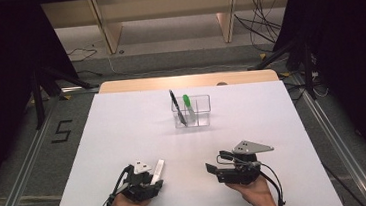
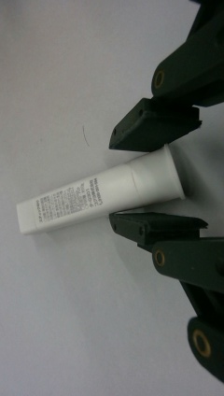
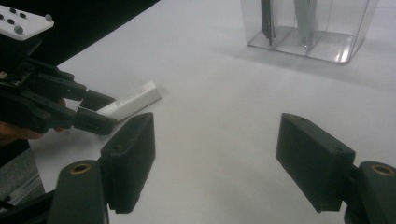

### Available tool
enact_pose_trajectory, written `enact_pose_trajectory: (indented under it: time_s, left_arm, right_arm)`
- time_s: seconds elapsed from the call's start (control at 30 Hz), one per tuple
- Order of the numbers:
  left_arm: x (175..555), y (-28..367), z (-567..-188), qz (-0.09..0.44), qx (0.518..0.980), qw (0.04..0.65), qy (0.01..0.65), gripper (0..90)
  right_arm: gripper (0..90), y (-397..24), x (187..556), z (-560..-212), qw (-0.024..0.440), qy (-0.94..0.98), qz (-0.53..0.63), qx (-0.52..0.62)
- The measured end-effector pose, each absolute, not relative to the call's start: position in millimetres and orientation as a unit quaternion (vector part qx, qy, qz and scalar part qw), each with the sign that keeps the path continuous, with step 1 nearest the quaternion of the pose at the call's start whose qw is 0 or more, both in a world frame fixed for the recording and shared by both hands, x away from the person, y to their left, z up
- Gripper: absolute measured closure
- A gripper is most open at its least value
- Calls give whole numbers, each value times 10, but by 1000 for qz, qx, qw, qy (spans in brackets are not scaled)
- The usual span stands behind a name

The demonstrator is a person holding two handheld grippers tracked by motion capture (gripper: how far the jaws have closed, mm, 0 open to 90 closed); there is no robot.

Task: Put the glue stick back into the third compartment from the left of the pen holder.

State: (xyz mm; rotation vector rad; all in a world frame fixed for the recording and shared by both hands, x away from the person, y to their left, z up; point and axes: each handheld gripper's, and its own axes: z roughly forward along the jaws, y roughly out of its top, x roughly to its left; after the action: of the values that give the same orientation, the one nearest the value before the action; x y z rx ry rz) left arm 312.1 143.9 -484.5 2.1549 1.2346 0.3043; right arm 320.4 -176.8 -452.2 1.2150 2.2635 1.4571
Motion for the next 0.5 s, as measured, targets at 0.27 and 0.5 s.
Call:
enact_pose_trajectory:
  time_s: [0.27, 0.5]
  left_arm:
    - [3122, 1443, -4841, 119, 819, 309, 468, 642]
    - [3130, 1449, -4839, 117, 821, 309, 466, 653]
  right_arm:
    - [294, -1793, 3193, -4525, 94, 762, 491, 412]
    - [295, -1804, 3189, -4530, 94, 761, 491, 413]
